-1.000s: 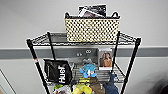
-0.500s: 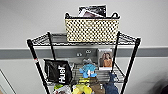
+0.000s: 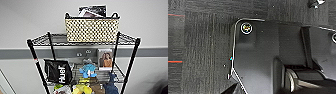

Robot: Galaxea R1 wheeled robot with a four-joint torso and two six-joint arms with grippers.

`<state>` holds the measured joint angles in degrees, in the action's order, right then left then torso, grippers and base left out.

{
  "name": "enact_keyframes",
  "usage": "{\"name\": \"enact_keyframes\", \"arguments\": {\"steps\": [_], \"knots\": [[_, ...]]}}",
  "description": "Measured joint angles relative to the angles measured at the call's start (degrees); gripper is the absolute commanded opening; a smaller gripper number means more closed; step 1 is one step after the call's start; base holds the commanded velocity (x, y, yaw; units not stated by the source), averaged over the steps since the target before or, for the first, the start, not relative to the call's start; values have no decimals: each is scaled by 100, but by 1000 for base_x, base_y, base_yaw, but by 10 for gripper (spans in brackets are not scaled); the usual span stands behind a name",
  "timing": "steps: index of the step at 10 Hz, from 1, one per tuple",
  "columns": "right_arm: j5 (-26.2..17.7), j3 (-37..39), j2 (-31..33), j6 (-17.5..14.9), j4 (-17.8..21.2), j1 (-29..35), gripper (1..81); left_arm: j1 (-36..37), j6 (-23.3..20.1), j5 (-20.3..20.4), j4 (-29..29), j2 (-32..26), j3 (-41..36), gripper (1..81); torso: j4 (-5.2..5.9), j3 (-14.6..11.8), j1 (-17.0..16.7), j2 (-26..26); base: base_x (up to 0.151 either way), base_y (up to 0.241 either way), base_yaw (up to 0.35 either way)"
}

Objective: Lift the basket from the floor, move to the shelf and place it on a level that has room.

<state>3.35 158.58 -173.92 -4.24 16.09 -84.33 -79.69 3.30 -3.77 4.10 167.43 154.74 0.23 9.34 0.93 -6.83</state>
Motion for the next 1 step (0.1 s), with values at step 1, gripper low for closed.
{"name": "enact_keyframes", "arguments": {"steps": [1], "knots": [[11, 20, -13, -2, -33, -80, 811, -82, -2, 49, -5, 143, 177, 811, 0, -2, 0, 0, 0, 0, 0]]}}
